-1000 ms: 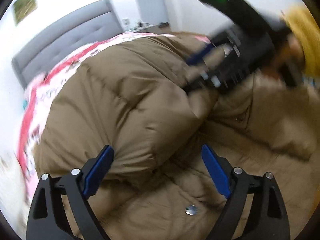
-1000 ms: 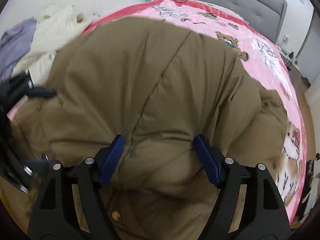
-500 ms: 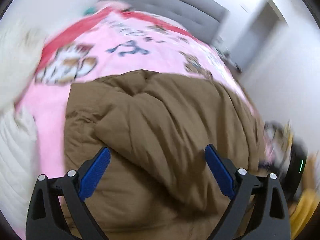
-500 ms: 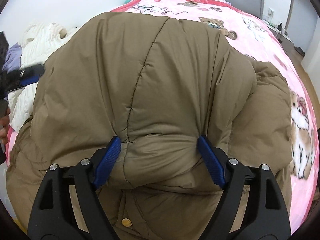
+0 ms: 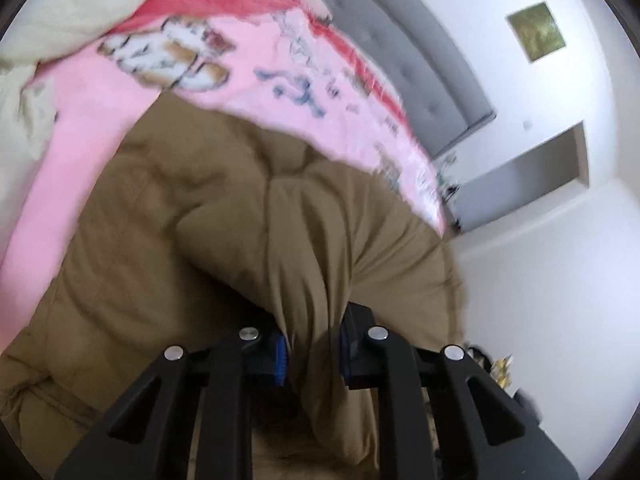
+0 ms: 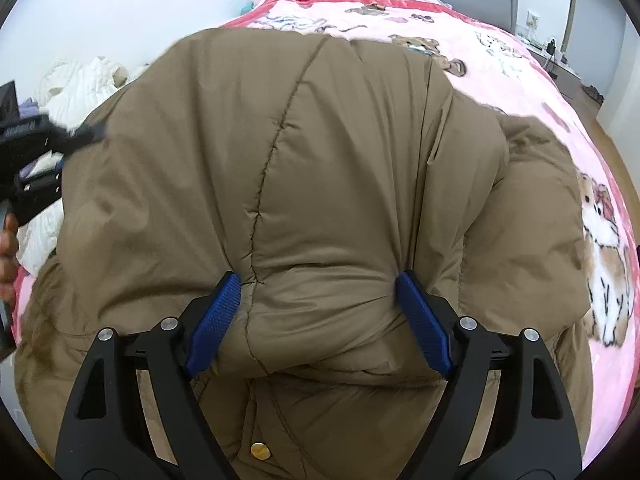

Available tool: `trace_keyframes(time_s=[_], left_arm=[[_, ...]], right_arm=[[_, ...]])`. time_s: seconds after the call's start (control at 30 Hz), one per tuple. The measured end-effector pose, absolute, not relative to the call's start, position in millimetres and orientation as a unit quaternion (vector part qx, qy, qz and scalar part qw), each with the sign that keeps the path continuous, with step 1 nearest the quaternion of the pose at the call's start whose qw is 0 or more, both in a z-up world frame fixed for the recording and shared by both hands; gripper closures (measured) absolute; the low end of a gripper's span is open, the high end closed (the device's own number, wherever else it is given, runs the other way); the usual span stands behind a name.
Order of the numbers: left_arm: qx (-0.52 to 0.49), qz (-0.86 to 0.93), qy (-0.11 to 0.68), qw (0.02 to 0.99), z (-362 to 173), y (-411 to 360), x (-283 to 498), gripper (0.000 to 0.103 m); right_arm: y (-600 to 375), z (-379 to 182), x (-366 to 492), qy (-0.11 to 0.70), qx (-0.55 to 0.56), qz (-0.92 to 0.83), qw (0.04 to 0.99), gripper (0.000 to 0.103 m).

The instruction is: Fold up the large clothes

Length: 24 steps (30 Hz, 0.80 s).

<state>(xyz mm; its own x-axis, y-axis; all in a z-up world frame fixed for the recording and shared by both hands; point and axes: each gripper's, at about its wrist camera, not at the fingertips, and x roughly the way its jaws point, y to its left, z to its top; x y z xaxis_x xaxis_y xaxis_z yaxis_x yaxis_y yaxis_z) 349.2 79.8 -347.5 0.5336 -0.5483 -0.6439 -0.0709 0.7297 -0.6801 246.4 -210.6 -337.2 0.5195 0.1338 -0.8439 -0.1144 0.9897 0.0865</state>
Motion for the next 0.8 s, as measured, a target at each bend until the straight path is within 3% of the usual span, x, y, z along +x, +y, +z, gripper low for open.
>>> trace_keyframes(time_s=[0.2,0.37,0.47,0.53,0.67,0.73,0.8], left_arm=[[-0.356,-0.139,0.475,0.793,-375.9,84.7,349.6,0.082],[-0.327,-0.155,0.478,0.801,-366.0,82.0,355.2,0.078],[-0.34,-0.16,0.478,0.794,-369.1,85.6,355.1,0.077],[-0.336,-0.162,0.479,0.794,-367.8,84.6,355.1,0.076],[-0.33,-0.165,0.48,0.796,-368.6,83.3,355.7,0.076],[-0.331,-0.166,0.48,0.795,-369.5,85.3,356.6,0.075],[-0.33,-0.164,0.48,0.796,-370.7,85.4,358.9,0.075]], right_arm=[[-204.9,-337.8,241.2,0.483,0.005,0.072,0.873,0.024],[-242.6,-290.5,220.1,0.392,0.103,0.088,0.91,0.024],[-275.6,-282.3,235.3,0.388,0.136,0.03,0.911,0.024],[-299.5,-289.7,260.6,0.402,0.162,0.015,0.901,0.033],[-319.1,-306.6,300.1,0.427,0.182,0.043,0.885,0.04],[-319.0,-317.4,314.0,0.443,0.211,0.085,0.867,0.075],[-321.0,-314.8,315.8,0.439,0.235,0.092,0.862,0.085]])
